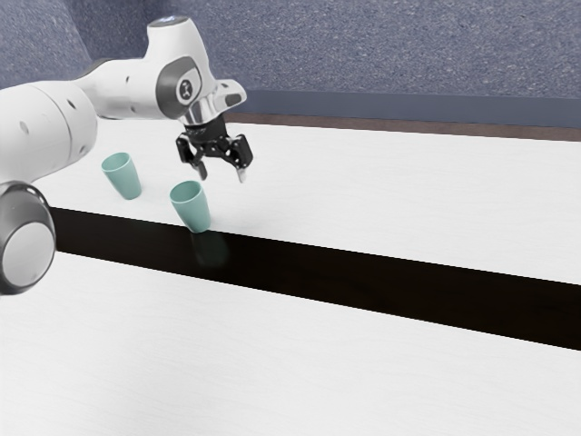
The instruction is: Place the right cup onto the left cup
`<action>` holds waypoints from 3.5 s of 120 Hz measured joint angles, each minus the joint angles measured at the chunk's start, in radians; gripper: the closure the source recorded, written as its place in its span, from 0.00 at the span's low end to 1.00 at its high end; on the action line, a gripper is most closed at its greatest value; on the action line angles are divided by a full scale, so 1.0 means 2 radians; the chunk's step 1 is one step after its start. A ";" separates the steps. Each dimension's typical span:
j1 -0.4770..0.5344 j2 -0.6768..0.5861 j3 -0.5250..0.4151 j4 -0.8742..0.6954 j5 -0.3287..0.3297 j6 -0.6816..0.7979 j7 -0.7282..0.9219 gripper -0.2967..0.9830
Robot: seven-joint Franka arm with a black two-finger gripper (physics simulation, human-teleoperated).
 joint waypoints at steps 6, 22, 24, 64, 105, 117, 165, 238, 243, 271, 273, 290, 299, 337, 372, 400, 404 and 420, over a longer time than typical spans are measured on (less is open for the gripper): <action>0.017 -0.015 0.000 -0.025 -0.001 0.011 -0.008 0.25; 0.036 -0.027 -0.002 -0.054 -0.002 0.030 -0.027 0.25; 0.037 -0.027 -0.002 -0.054 -0.002 0.032 -0.029 0.25; 0.079 0.010 -0.017 -0.046 -0.005 0.070 -0.060 0.25; 0.083 0.057 -0.028 -0.006 -0.011 0.089 -0.078 0.26; 0.085 0.060 -0.028 -0.008 -0.014 0.091 -0.081 0.32; 0.087 0.062 -0.024 -0.017 -0.018 0.089 -0.089 0.77; 0.086 0.050 -0.020 -0.010 -0.004 0.072 -0.102 0.84; 0.086 0.046 -0.019 -0.005 0.002 0.064 -0.103 0.84; 0.116 0.036 0.006 0.072 0.059 0.000 -0.104 0.84; 0.122 0.039 0.006 0.080 0.062 -0.005 -0.104 0.84; 0.184 0.108 -0.001 0.191 0.075 -0.048 -0.097 0.84; 0.208 0.150 -0.008 0.242 0.075 -0.066 -0.092 0.84; 0.274 0.265 -0.018 0.461 0.030 -0.151 -0.073 0.84; 0.292 0.301 -0.017 0.516 0.009 -0.178 -0.061 0.84; 0.305 0.325 -0.016 0.557 0.001 -0.189 -0.054 0.84; 0.306 0.327 -0.016 0.561 0.001 -0.190 -0.053 0.84; 0.312 0.340 -0.016 0.578 -0.005 -0.192 -0.051 0.84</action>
